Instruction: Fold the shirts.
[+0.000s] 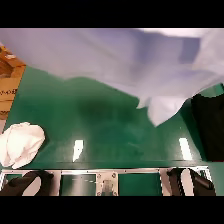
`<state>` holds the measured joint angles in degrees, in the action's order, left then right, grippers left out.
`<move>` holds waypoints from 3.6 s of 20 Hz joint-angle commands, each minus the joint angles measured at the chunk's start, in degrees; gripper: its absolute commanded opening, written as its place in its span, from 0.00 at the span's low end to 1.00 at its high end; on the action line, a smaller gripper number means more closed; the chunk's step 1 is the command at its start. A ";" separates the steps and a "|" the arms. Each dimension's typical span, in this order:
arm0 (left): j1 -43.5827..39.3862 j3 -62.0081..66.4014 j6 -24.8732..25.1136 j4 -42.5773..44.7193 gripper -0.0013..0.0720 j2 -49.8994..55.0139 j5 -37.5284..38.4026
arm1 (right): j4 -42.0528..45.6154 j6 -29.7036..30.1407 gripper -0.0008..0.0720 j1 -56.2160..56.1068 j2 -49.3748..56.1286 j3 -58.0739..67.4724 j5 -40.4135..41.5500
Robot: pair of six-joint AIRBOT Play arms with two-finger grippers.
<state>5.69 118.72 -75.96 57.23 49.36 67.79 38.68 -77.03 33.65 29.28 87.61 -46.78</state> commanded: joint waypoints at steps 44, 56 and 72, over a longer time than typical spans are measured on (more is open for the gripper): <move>-1.22 -42.93 6.38 -3.26 0.04 47.47 2.64 | 19.89 5.05 0.03 -4.66 50.42 -32.24 -8.85; -0.15 -40.57 -0.90 -2.40 0.72 47.32 20.50 | 24.68 -1.29 0.44 -0.85 50.18 -26.56 -20.17; 0.44 -99.36 -17.73 -0.50 0.96 -11.80 -2.19 | 24.81 -11.04 0.04 2.86 27.91 -42.21 -26.56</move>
<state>6.13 31.35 -87.44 57.63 47.77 70.89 63.77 -87.57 36.51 58.98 46.92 -73.60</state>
